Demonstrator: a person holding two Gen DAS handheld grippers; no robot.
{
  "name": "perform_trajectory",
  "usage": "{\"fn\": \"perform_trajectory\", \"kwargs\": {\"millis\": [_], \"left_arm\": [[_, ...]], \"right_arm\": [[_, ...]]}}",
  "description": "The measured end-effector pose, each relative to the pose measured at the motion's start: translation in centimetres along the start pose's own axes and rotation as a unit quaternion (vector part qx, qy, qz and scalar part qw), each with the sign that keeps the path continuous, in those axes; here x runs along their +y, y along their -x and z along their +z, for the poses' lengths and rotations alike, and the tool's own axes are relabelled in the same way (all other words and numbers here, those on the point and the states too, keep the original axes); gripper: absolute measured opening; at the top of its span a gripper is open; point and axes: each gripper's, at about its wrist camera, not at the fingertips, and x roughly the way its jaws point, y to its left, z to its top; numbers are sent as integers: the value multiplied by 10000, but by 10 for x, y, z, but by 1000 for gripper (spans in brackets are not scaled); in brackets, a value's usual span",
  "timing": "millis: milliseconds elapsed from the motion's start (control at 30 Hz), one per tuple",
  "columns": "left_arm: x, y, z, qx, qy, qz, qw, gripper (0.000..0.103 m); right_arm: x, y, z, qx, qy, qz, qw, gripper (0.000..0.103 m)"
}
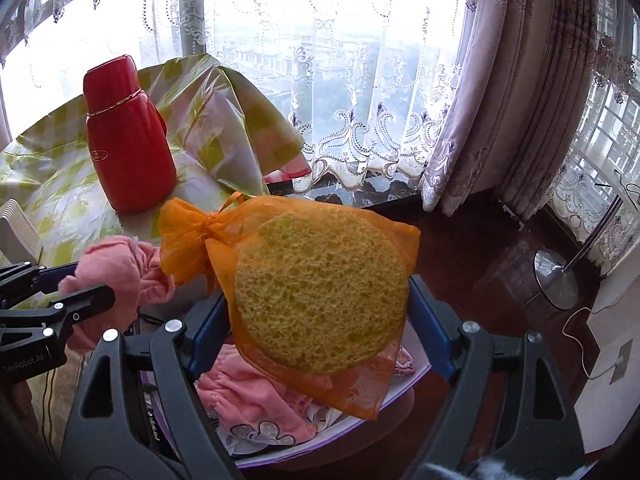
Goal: Organize soft objects
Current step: 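Carry the pink sock and orange sponge bag into the white box and open both grippers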
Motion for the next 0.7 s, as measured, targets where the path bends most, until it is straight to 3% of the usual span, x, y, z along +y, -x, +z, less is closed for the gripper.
{"fn": "perform_trajectory", "kwargs": {"millis": [133, 333, 700], "left_arm": [[-3, -3, -8, 100, 108, 39, 9999, 65], [-1, 0, -25, 254, 252, 166, 9992, 75], [5, 5, -63, 717, 712, 213, 9947, 84]], "right_arm": [[-3, -3, -9, 128, -137, 72, 9998, 87], [5, -6, -25, 344, 44, 57, 9994, 93], [6, 7, -55, 575, -20, -164, 9982, 93]]}}
